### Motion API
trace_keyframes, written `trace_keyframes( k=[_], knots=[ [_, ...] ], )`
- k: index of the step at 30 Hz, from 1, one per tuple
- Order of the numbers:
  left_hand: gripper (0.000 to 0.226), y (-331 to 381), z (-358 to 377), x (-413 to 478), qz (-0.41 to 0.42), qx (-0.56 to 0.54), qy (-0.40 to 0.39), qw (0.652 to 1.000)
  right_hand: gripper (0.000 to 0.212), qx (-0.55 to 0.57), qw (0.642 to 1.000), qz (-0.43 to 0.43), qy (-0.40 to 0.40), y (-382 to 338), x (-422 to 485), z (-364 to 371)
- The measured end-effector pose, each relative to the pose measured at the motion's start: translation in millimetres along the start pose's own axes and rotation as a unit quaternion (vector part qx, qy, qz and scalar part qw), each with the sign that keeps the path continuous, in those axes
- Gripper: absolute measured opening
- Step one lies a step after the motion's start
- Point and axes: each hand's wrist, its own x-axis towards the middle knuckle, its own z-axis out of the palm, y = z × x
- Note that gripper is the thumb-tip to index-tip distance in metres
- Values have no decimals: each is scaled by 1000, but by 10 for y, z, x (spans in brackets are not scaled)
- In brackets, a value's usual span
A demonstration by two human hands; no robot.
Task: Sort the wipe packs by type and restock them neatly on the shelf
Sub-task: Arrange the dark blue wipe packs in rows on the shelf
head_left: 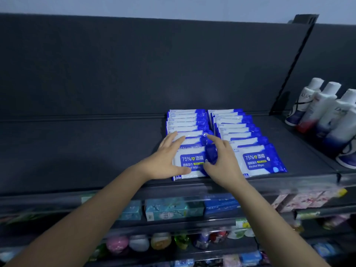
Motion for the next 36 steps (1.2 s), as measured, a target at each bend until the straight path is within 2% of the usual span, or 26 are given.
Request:
trace_keyframes(
  k=[4,9,11,14,21,24,26,28,32,36],
  knots=[
    [97,-6,-26,18,15,13,-2,1000,75,-75,997,-22,-20,52,3,1],
    [112,-20,-62,213,-1,152,69,986,98,-104,988,-47,-99,52,142,-96],
    [117,-41,-96,314,0,195,52,979,105,-123,981,-46,-146,18,223,-112],
    [115,-52,-111,348,10,201,19,979,109,-157,967,-35,-196,-22,294,-106],
    [122,-164,-73,320,37,253,24,966,106,-181,961,-46,-202,3,184,-93],
    [117,-150,-70,292,48,275,52,959,108,-270,945,-79,-168,-22,183,-138],
    [107,-109,-58,228,66,278,76,955,111,-355,921,-115,-114,-20,102,-175],
    [94,-28,-35,157,90,271,105,953,111,-385,913,-120,-67,0,-36,-235],
    [79,261,55,9,126,251,143,949,85,-360,927,-98,29,43,-376,-358],
    [76,641,324,-125,201,262,105,938,66,-395,910,-20,125,110,-1047,-489]
  ],
)
